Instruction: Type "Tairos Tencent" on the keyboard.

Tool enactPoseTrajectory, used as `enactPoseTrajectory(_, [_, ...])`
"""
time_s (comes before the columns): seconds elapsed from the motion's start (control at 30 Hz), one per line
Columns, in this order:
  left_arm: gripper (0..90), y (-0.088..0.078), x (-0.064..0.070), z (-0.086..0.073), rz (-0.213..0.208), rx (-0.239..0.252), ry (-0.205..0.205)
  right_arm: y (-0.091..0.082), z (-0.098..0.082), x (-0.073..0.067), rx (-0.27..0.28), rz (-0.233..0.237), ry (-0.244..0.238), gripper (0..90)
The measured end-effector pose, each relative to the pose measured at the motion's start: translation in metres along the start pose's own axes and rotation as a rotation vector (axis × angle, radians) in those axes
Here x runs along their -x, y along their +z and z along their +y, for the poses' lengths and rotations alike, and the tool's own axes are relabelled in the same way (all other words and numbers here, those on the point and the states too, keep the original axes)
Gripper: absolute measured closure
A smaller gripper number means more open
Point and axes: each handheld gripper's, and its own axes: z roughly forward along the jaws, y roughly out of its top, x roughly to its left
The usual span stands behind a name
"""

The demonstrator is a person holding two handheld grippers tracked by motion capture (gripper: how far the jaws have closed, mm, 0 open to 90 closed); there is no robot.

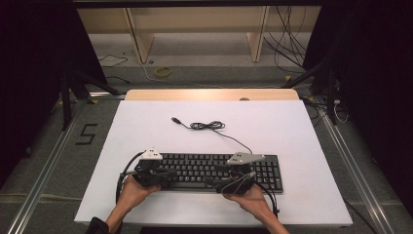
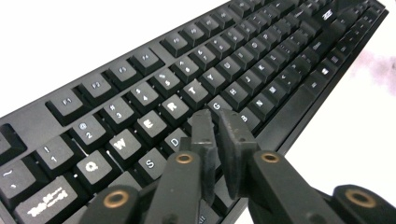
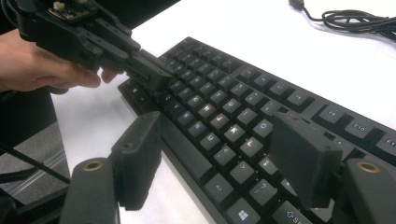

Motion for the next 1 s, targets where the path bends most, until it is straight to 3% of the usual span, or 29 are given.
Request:
enactPoseTrajectory(0.27, [77.0, -0.004, 0.000, 0.001, -0.005, 0.031, -0.011, 0.000, 0.000, 0.000, 0.000, 0.002, 0.000, 34.8])
enactPoseTrajectory(0.57, [63.6, -0.008, -0.003, 0.003, -0.009, 0.053, -0.020, 0.000, 0.000, 0.000, 0.003, 0.003, 0.001, 34.7])
enactPoseTrajectory(0.73, [52.1, -0.011, -0.007, 0.004, 0.008, 0.072, -0.064, 0.001, 0.000, 0.000, 0.002, 0.005, 0.002, 34.6])
enactPoseTrajectory(1.0, [41.0, -0.012, -0.010, 0.005, 0.034, 0.084, -0.085, 0.001, 0.000, 0.000, 0.002, 0.005, 0.000, 34.5])
